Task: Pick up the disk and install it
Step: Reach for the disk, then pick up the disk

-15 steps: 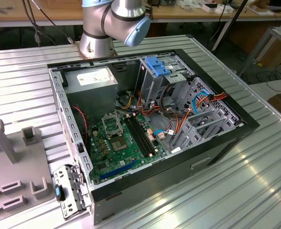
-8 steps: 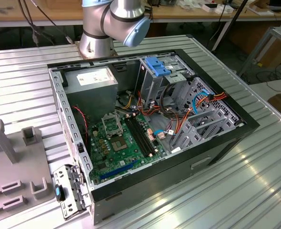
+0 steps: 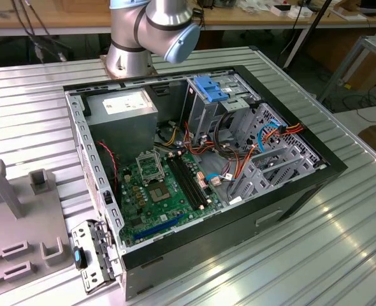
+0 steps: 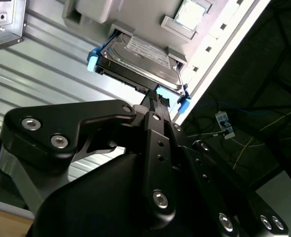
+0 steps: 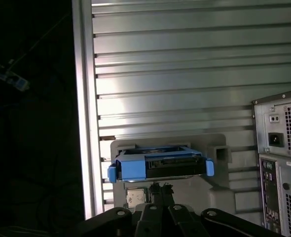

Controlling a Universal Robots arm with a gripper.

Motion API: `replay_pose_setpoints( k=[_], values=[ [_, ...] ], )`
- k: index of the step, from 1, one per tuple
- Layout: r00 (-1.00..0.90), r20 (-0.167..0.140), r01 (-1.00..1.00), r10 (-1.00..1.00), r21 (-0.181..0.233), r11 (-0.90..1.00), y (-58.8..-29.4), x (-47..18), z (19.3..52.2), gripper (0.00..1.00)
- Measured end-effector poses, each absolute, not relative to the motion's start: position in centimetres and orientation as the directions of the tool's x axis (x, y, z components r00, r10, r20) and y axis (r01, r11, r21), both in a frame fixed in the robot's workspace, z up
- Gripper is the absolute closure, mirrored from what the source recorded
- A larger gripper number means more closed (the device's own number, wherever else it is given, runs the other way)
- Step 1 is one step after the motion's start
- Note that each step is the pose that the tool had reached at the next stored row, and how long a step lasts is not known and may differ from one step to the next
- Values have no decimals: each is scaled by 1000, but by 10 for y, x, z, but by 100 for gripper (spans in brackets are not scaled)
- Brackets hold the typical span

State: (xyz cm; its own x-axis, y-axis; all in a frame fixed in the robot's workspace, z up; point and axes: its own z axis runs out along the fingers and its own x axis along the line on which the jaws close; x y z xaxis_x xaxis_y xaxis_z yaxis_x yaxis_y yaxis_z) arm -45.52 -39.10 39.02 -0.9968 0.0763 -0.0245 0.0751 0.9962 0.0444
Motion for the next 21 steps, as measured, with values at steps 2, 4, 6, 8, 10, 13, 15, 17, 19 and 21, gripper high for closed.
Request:
replay_pose_setpoints(
  k=[2, 4, 6, 8, 10, 13, 15, 17, 19, 21],
  values=[
    [-997, -24, 75, 76, 44, 996, -390, -461, 390, 89],
    [-997, -24, 75, 76, 44, 996, -390, -462, 390, 89],
    [-997, -24, 75, 76, 44, 996, -390, -463, 390, 89],
    [-997, -24, 75, 76, 44, 996, -390, -463, 390, 89],
    [-997, -24, 75, 76, 44, 996, -390, -463, 390, 89],
    [-997, -24, 75, 76, 44, 996, -390, -463, 390, 89],
    [-997, -24, 75, 76, 44, 996, -390, -463, 390, 89],
    [-997, -25, 72, 73, 44, 996, -390, -463, 390, 89],
    [-998, -24, 52, 53, 44, 998, -390, -463, 390, 89],
    [-1000, -24, 19, 20, 44, 999, -390, -463, 390, 89]
  ],
)
